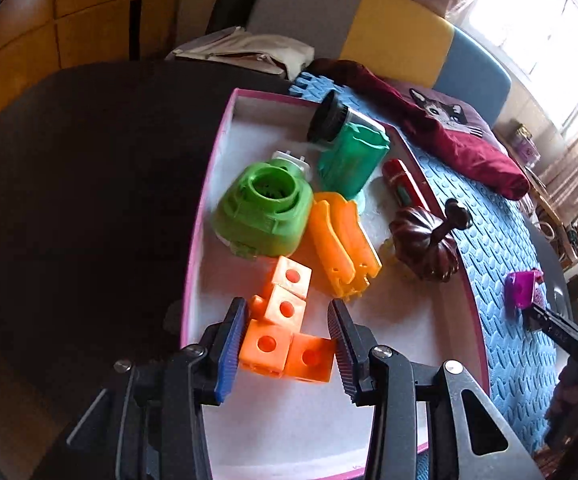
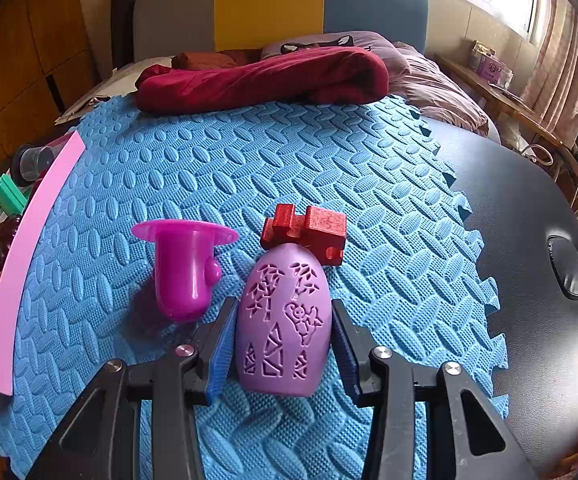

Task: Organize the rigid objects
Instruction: 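Lower the orange cubes into the tray and open the left gripper, then carry the lavender egg into the tray and open the right gripper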

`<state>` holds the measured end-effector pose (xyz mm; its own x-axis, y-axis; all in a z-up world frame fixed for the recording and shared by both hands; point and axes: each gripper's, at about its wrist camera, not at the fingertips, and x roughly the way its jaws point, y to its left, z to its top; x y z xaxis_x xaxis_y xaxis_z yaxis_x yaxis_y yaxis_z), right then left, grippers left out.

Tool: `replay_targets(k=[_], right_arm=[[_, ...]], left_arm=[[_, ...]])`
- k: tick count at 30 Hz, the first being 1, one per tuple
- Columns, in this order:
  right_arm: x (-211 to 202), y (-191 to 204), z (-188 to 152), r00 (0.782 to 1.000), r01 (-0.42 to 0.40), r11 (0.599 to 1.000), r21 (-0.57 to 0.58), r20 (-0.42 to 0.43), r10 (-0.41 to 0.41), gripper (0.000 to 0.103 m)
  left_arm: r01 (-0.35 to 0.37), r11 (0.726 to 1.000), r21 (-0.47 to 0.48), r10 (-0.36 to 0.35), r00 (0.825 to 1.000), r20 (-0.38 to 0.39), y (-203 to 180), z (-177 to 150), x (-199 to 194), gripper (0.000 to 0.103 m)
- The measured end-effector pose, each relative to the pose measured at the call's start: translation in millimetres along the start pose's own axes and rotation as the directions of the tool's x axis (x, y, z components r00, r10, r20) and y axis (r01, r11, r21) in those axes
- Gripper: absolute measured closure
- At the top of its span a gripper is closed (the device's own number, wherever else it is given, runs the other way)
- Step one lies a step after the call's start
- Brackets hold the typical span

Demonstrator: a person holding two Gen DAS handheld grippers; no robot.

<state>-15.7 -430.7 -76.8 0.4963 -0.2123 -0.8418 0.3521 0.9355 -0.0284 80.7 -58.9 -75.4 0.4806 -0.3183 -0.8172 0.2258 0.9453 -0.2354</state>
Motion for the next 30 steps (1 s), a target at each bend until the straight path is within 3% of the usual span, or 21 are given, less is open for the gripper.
replay_targets(k=[10,16,21,24,26,30], right_arm=[[0,0,0,1.000,0.001,1.000,0.000,0.000,-0.001,0.059],[-1,2,0,1.000,0.016,1.000,-0.008,0.001,-0.016,0.059],[-5,-3,-6,0.999,-0.022,0.999,0.035,-0.037,0.023,0.059],[-13,-6,-13,0.996,-0.072,0.994,0.081,-0.048,0.076,0.059],[-17,-12,-18,0.985,-0.153,0.977,0.151,-0.058,0.163,0.059],[-26,-18,-28,0.947,-0.300,0.917,0.261,-0.032,0.319,0.059]], left_arm=[[-0.114,0.990,0.079,0.103,0.986,0.131,-8,0,-24,0.042],[-0.137,0.988,0.064,0.127,0.982,0.142,-6,-3,-34,0.041],[-0.139,0.989,0.059,0.129,0.981,0.143,-5,-7,-39,0.041],[-0.137,0.989,0.048,0.129,0.981,0.146,-1,-8,-43,0.041],[-0.133,0.991,0.035,0.127,0.982,0.143,2,-8,-43,0.041],[-0.129,0.991,0.034,0.123,0.982,0.143,5,-10,-44,0.041]])
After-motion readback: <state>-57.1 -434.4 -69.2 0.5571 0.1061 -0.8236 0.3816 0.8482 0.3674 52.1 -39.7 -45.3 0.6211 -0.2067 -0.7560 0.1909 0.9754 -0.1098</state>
